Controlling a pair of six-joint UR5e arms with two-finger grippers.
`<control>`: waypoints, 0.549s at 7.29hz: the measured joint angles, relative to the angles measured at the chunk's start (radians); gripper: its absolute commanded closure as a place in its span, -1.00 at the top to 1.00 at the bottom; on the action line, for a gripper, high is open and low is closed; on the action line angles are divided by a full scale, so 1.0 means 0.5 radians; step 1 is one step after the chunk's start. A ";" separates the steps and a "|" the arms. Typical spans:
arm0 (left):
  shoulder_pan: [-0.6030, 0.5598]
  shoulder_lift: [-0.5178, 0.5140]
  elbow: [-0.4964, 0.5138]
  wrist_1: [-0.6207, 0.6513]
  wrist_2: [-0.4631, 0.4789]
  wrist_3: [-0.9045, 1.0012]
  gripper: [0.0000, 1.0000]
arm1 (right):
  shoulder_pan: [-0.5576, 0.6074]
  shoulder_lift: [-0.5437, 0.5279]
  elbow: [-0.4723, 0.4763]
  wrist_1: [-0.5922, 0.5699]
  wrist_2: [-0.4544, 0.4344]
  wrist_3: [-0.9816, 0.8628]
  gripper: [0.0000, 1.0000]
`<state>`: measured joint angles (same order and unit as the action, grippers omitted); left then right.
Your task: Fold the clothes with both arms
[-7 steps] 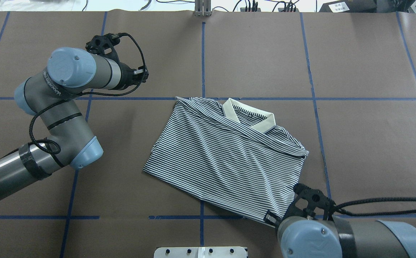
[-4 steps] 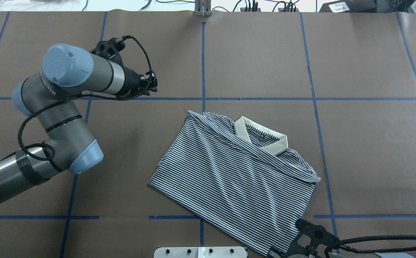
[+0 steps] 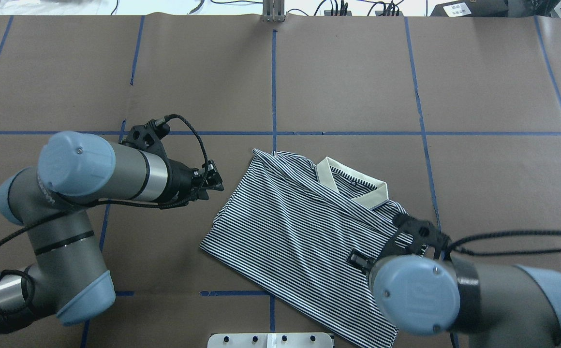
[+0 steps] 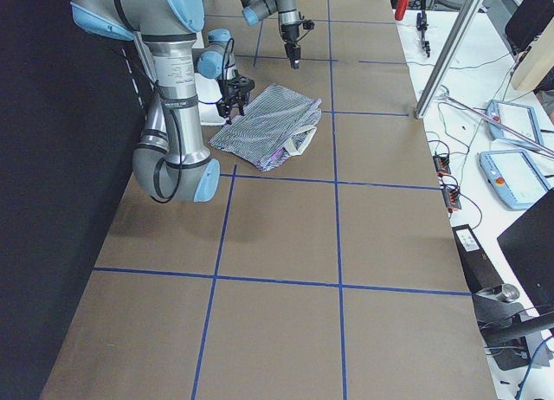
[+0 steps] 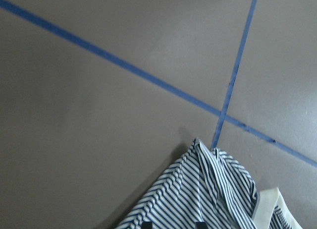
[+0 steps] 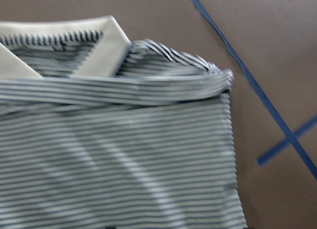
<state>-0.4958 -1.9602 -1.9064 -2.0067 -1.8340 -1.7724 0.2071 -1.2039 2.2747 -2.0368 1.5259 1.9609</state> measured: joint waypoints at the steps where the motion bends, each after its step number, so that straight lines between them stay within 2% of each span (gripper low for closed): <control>1: 0.112 0.009 -0.029 0.152 0.098 -0.018 0.10 | 0.215 0.029 -0.068 0.081 0.066 -0.254 1.00; 2: 0.200 0.011 -0.041 0.294 0.182 -0.023 0.18 | 0.393 0.042 -0.136 0.185 0.163 -0.432 1.00; 4: 0.299 0.012 -0.039 0.439 0.257 -0.028 0.19 | 0.618 0.047 -0.308 0.420 0.310 -0.628 1.00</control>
<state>-0.3464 -1.9541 -1.9261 -1.7873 -1.7056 -1.7864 0.5162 -1.1802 2.1206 -1.8268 1.6811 1.6468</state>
